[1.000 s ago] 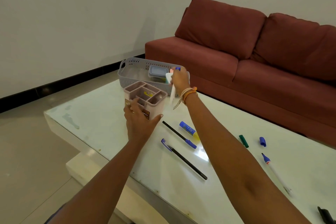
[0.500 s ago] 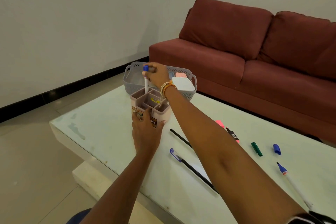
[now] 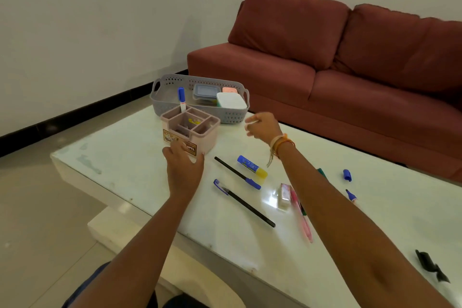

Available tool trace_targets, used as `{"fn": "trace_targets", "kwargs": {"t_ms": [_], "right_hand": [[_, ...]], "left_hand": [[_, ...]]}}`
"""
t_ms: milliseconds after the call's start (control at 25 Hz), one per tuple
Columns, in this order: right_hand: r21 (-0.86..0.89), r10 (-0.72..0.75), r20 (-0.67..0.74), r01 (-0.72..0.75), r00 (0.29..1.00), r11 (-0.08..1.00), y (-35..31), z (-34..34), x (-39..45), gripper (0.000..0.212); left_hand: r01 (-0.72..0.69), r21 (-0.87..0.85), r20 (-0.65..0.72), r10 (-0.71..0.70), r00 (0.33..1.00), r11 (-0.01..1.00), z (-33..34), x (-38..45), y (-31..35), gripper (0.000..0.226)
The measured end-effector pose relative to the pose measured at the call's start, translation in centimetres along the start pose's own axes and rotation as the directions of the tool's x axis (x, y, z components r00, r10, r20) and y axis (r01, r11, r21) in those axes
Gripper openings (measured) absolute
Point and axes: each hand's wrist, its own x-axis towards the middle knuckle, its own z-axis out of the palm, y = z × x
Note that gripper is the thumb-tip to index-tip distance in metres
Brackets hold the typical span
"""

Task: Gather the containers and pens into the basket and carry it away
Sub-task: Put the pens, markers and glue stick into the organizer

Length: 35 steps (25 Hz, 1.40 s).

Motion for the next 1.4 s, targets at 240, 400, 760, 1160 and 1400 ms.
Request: {"fn": "trace_targets", "kwargs": {"t_ms": [240, 400, 760, 1160, 1400], "right_hand": [[-0.354, -0.009, 0.043, 0.024, 0.999, 0.935, 4.2, 0.3, -5.2, 0.022], [-0.329, -0.113, 0.031, 0.117, 0.993, 0.937, 3.6, 0.3, -7.4, 0.021], [-0.463, -0.166, 0.339, 0.318, 0.926, 0.828, 3.0, 4.1, -12.7, 0.028], [0.498, -0.132, 0.219, 0.006, 0.967, 0.867, -6.3, 2.9, -4.9, 0.027], [0.483, -0.213, -0.216, 0.294, 0.953, 0.825, -11.8, 2.9, 2.0, 0.017]], "left_hand": [[-0.231, 0.015, 0.291, 0.217, 0.932, 0.973, -1.5, -2.3, -0.6, 0.012], [-0.37, 0.139, 0.524, 0.249, 0.814, 0.919, -3.0, -4.0, -0.7, 0.028], [-0.389, 0.302, 0.573, 0.16, 0.804, 0.871, -3.7, -5.6, -0.5, 0.054], [-0.084, 0.251, 0.192, 0.036, 0.981, 0.964, -3.4, -3.0, -0.6, 0.05], [0.12, 0.071, 0.131, -0.128, 0.983, 0.99, -3.2, -0.7, -1.1, 0.038]]}}
